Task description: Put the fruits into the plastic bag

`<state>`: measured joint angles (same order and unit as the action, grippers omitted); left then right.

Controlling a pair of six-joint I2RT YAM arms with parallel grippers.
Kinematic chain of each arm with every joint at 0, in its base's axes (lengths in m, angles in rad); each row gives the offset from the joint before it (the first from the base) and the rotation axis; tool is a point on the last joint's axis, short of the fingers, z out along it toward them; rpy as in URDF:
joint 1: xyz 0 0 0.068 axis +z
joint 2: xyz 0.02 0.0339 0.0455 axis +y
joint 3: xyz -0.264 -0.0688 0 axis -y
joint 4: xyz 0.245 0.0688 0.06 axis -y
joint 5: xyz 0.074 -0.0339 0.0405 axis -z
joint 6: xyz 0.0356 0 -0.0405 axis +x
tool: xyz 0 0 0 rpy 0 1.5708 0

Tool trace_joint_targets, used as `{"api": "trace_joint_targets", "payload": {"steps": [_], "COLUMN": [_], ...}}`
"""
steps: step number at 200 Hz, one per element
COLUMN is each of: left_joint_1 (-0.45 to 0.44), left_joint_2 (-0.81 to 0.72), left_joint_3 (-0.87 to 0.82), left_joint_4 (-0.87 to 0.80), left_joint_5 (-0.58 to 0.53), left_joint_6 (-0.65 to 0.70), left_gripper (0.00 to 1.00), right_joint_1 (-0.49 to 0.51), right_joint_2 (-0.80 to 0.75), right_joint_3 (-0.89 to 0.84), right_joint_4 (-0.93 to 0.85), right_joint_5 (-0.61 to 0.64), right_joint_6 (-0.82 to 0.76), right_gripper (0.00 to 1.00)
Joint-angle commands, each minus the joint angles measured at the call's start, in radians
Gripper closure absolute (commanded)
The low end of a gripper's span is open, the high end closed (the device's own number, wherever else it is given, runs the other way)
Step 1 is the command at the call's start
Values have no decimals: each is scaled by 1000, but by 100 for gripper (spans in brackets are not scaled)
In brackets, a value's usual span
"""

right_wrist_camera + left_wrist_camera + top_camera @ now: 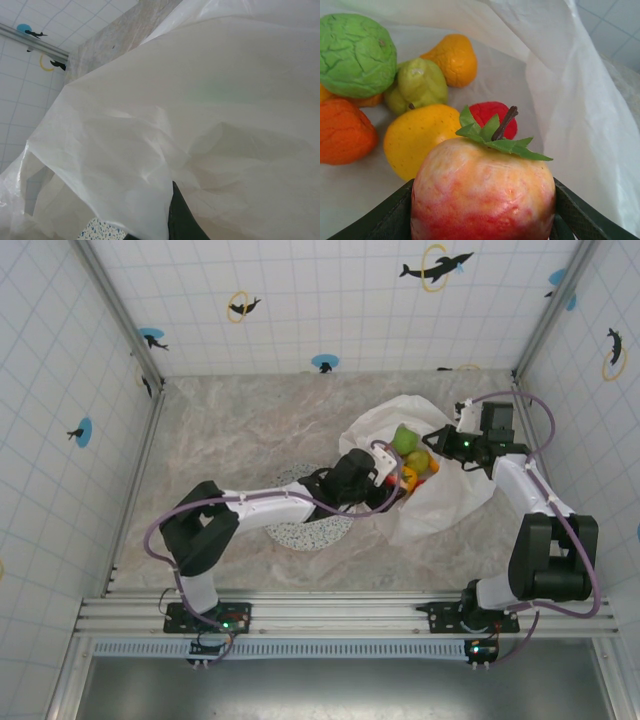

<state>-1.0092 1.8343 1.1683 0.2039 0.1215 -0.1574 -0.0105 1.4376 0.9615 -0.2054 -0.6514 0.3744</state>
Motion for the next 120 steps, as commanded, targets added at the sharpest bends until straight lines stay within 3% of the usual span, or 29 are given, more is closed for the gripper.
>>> {"api": "trace_joint_targets", "payload": {"steps": [1,78,120], "left_joint_1": [5,15,32], "left_joint_2": [42,214,298], "left_joint_3": [66,230,293], "left_joint_4": [59,194,276], "left_joint_5": [-71,-217,-217], "left_joint_6": [4,67,77], "left_gripper": [49,45,43], "right_joint_1": [10,27,37], "right_joint_2": [-42,-66,-74], "right_joint_3": [-20,10,-6], "right_joint_4": [9,77,102], "right_joint_5": [0,-2,32], "right_joint_6": [6,88,110], "right_gripper": [100,100,100]}}
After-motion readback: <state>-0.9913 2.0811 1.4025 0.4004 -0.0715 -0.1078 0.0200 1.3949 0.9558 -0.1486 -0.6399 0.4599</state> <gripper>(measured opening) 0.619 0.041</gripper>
